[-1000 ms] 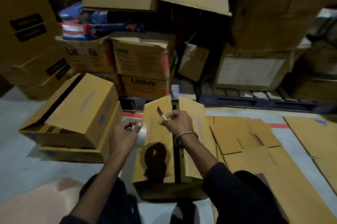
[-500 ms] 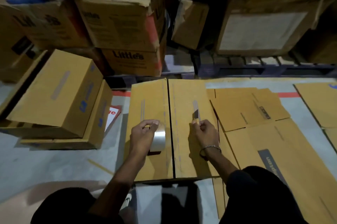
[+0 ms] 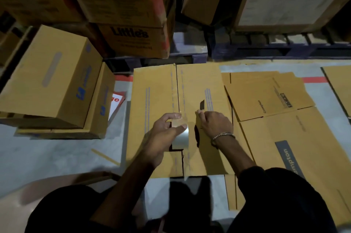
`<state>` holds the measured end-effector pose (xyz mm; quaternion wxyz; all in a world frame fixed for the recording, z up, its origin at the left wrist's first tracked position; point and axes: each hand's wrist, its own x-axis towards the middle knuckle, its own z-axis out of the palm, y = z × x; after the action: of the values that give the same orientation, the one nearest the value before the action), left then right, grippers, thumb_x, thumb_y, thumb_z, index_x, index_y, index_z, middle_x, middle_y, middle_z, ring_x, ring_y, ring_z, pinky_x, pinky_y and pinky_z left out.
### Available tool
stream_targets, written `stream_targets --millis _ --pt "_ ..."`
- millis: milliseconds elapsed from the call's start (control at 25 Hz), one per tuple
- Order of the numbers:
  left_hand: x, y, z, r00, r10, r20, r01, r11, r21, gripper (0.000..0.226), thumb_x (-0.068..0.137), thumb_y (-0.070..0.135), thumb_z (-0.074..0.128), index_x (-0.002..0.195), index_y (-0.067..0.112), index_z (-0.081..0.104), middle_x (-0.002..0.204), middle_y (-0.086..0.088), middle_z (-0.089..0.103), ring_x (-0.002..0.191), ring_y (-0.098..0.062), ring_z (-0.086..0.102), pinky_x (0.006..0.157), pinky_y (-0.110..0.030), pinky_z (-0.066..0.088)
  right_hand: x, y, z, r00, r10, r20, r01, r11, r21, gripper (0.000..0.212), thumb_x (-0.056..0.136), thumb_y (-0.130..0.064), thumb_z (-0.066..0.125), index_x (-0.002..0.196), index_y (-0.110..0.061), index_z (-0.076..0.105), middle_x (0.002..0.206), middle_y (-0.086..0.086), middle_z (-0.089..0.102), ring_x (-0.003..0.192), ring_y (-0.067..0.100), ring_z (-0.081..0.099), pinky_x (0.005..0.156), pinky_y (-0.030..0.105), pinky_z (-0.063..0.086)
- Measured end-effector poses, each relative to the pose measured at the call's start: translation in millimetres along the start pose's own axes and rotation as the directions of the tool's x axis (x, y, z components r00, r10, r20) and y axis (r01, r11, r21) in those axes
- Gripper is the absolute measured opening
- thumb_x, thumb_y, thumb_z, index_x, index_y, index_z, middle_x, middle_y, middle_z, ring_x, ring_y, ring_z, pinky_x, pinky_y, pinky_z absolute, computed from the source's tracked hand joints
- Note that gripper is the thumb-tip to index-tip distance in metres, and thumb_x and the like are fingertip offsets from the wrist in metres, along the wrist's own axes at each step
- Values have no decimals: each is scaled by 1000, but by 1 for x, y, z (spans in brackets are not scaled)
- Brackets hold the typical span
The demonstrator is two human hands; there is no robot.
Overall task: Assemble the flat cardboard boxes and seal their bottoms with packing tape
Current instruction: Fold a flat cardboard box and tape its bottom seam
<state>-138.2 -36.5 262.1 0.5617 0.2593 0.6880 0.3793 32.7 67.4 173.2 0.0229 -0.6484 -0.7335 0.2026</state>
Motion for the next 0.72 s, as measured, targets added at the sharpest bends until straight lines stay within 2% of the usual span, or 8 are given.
stream_targets --millis 120,240,320,400,480,560,600,720 --pt "6 -9 2 997 29 71 -27 999 -20 43 79 47 80 119 48 64 129 -1 70 121 -27 64 90 -41 48 6 8 -15 984 100 148 -103 995 11 67 101 -66 36 89 -12 73 91 17 69 80 34 58 68 37 45" --pt "13 -12 0 998 23 66 -18 998 -67 34 89 42 78 119 49 64 126 -2 70 119 -27 64 87 -37 47 3 -1 -36 988 139 61 -146 982 120 62 98 -67 44 78 -12 64 84 15 68 77 32 58 66 35 43" --pt "17 -9 -1 999 -3 48 7 996 -87 30 91 41 78 116 50 66 123 0 72 117 -26 67 84 -38 50 1 -20 -53 999 22 27 -31 934 355 51 94 -63 59 80 -16 69 77 3 69 75 23 64 65 32 48" --pt "23 -7 2 1000 -11 24 13 996 -90 28 91 38 79 115 48 67 123 1 73 118 -25 67 87 -40 51 0 -42 -64 972 -135 195 -10 797 604 38 87 -59 74 92 -21 77 86 -8 74 81 6 68 72 25 53" --pt "28 -7 4 999 19 30 -16 995 -100 30 89 36 80 116 44 67 126 0 72 122 -24 65 96 -41 49 0 -55 -65 895 -223 386 -105 737 668 34 85 -49 81 99 -19 80 82 -10 75 72 -1 66 67 20 50" --pt "31 -7 5 998 27 59 -21 994 -108 45 79 46 85 120 46 66 134 0 68 128 -25 62 110 -47 47 4 -58 -63 869 -203 451 -206 680 704 26 86 -33 84 96 -8 81 69 -2 71 56 5 61 55 21 47" --pt "32 -8 5 997 26 75 -17 993 -117 57 75 50 87 127 48 63 141 0 64 132 -25 59 114 -52 44 6 -59 -61 874 -172 454 -254 633 731 23 84 -26 85 93 -4 81 71 8 72 55 12 61 52 22 48" --pt "32 -5 8 995 30 98 -17 992 -128 84 85 38 85 156 39 40 163 1 41 148 -23 41 121 -48 37 13 -62 -57 906 -154 393 -235 591 772 15 85 -17 83 89 -3 82 94 24 76 69 28 67 58 31 55"
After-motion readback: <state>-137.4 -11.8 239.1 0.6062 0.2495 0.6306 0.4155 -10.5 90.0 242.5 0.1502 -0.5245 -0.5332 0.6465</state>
